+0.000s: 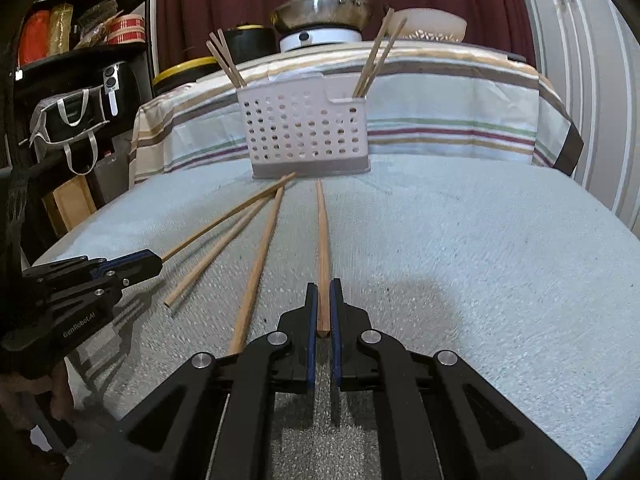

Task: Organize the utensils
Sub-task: 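Close the right tool on a chopstick while the left tool grasps another, then lift both held chopsticks and lower them into the pink holder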

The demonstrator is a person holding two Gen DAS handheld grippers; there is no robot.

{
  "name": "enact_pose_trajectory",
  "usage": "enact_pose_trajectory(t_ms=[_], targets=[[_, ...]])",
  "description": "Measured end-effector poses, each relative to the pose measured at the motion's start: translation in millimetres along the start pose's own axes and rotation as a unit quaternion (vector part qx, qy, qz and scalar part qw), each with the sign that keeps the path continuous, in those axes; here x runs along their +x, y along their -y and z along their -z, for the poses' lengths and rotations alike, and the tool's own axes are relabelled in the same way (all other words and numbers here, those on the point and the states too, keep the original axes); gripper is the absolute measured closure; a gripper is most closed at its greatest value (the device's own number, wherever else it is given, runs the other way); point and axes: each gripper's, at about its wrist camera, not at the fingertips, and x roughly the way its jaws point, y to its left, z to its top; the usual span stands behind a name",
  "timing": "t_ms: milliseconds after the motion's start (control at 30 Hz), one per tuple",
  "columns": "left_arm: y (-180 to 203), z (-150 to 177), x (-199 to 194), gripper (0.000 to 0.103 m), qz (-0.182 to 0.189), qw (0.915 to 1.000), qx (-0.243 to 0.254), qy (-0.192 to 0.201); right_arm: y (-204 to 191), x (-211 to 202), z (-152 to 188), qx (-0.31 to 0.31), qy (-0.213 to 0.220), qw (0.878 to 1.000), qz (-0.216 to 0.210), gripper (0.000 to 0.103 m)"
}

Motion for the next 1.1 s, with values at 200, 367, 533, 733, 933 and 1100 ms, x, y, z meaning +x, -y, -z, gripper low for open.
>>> enact_pose_trajectory(t_ms=[200, 367, 533, 733, 933, 1100], targets=[[-7.1, -14.7, -22.5, 0.097, -0.013, 0.9992, 0.001, 0.038, -5.5, -18.0, -13.3, -0.011, 0.029, 1.0, 0.002, 0.096], [-9.7, -27.0, -41.6, 0.097, -0.014, 0.9978, -0.001, 0.065, -7.1, -32.6, -28.0, -0.012, 0.052, 0.999, 0.0, 0.096], [-12.4, -40.3, -57.6, 0.097, -0.018, 0.9956, 0.001, 0.092, -8.8, -47.2, -41.6, -0.014, 0.073, 0.997, -0.001, 0.096], [-21.1, -57.8, -73.7, 0.097, -0.02, 0.9931, -0.006, 0.116, -6.8, -60.5, -56.9, -0.011, 0.091, 0.996, 0.001, 0.096], [-34.1, -80.6, -81.6, 0.097, -0.016, 0.9916, -0.015, 0.127, -5.4, -66.9, -75.2, -0.008, 0.101, 0.995, -0.001, 0.096], [-41.4, -99.3, -73.8, 0.097, -0.007, 0.992, -0.015, 0.125, -2.8, -60.8, -92.2, -0.008, 0.102, 0.995, -0.008, 0.096]])
